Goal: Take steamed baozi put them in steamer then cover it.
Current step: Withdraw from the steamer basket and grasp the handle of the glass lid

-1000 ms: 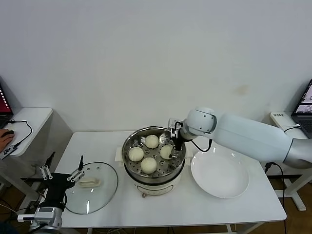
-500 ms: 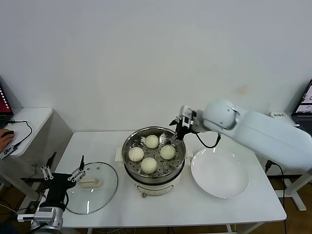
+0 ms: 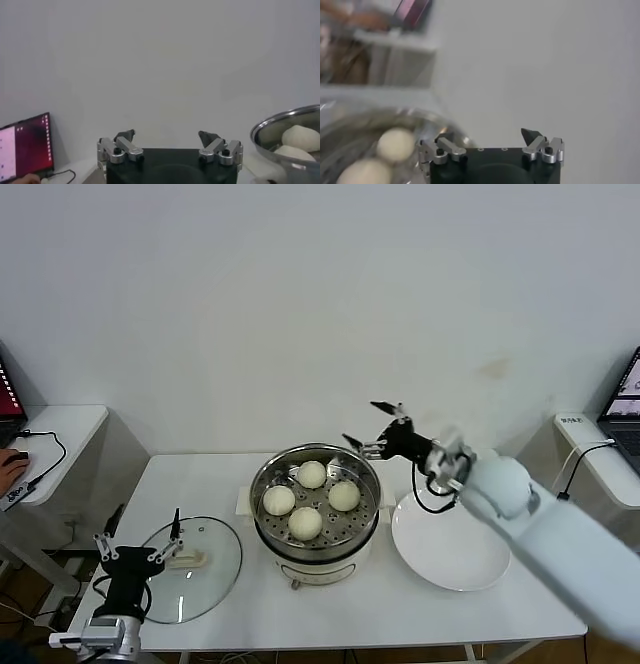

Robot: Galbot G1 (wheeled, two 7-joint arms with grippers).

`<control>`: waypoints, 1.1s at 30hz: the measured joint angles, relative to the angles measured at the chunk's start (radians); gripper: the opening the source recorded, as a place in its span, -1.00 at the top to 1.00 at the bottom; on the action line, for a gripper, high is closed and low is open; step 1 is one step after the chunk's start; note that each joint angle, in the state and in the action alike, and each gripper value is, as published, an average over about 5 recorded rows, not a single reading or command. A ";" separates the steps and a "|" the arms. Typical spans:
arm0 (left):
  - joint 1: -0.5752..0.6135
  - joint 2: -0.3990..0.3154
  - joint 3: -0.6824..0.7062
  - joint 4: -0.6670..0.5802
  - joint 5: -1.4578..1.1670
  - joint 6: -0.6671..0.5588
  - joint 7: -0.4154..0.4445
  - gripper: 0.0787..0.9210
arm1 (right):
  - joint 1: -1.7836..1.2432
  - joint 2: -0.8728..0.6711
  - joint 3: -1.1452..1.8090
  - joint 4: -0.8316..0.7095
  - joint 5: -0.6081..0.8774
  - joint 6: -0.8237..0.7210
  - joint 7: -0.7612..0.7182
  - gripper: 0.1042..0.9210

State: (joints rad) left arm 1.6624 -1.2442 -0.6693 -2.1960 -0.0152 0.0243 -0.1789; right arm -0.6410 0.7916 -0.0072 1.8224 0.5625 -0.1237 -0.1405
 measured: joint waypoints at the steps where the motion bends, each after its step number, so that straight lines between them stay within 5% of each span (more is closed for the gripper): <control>1: -0.001 -0.001 0.002 0.006 0.010 -0.003 -0.002 -0.77 | -0.056 0.024 0.059 0.005 -0.017 0.026 0.001 -0.76; 16: -0.011 0.062 -0.057 0.193 0.610 -0.102 -0.004 -0.77 | -0.646 0.411 0.721 0.104 -0.204 0.180 0.007 -0.76; 33: 0.021 0.106 -0.063 0.370 1.171 -0.177 0.005 -0.77 | -0.894 0.571 0.926 0.218 -0.267 0.211 0.021 -0.76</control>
State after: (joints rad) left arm 1.6830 -1.1380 -0.7326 -1.8255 1.1561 -0.1532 -0.1739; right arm -1.5350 1.3630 0.9192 2.0407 0.2957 0.0874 -0.1195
